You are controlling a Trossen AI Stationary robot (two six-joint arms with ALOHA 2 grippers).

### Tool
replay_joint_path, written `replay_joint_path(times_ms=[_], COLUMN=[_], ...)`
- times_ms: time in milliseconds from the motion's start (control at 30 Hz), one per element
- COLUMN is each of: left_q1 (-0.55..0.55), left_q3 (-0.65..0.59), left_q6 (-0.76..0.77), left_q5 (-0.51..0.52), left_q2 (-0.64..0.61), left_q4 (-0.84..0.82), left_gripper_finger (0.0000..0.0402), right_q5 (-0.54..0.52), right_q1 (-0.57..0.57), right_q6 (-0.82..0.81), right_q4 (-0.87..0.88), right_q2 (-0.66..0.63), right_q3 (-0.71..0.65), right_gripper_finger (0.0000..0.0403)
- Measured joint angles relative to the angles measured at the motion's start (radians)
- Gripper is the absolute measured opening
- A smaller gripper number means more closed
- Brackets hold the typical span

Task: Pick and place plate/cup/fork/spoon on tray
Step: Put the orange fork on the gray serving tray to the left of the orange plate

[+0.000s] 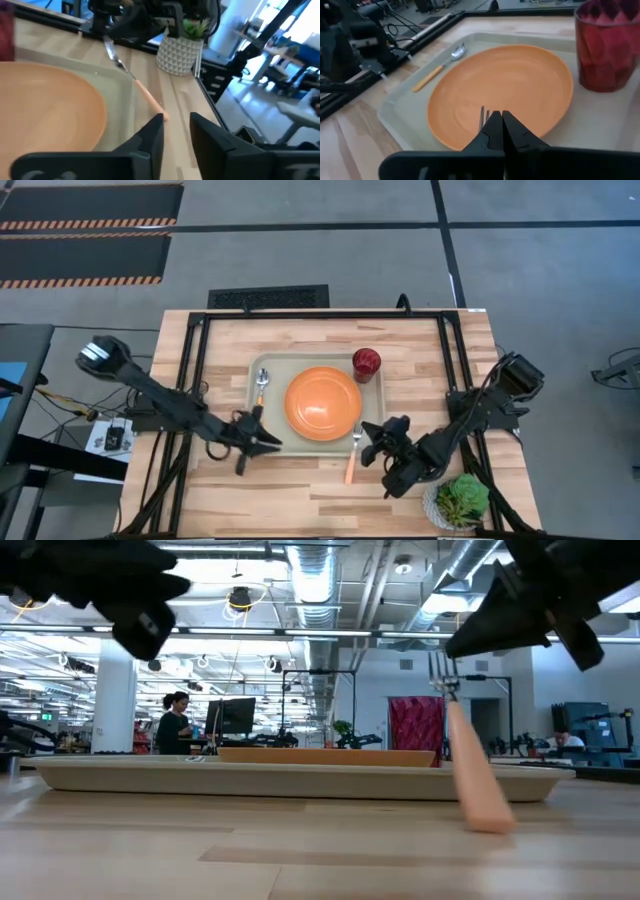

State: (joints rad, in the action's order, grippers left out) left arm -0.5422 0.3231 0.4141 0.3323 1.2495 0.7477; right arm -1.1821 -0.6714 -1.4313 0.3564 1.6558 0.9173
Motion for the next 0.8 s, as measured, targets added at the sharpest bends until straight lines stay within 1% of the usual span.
replay_joint_path(times_ms=[133,233,367,533,667,800], left_q1=[-0.015,-0.014,-0.014,-0.009,0.006,0.028], left_q3=[0.175,0.332,0.554,0.816,0.974,1.088], left_q6=[-0.028,-0.037,-0.028,0.06,0.161,0.229], left_q5=[0.068,0.148,0.268,0.374,0.391,0.408], left_q2=[0.205,0.341,0.499,0.651,0.753,0.848], left_q4=[-0.011,-0.083,-0.285,-0.584,-0.745,-0.825], left_gripper_finger=[0.0116,0.0146,0.0183,0.0225,0.0249,0.0264], right_q5=[-0.005,-0.009,-0.024,-0.03,-0.044,-0.044], right_q1=[0.013,0.013,0.013,0.013,0.013,0.012], right_q6=[0.046,0.052,0.053,0.053,0.054,0.053], right_q4=[-0.038,-0.045,-0.046,-0.045,-0.047,-0.05], right_q2=[0.0,0.0,-0.001,-0.001,-0.001,-0.001], right_q3=[0.0,0.0,0.0,0.0,0.0,0.0], right_gripper_finger=[0.0,0.0,0.0,0.0,0.0,0.0])
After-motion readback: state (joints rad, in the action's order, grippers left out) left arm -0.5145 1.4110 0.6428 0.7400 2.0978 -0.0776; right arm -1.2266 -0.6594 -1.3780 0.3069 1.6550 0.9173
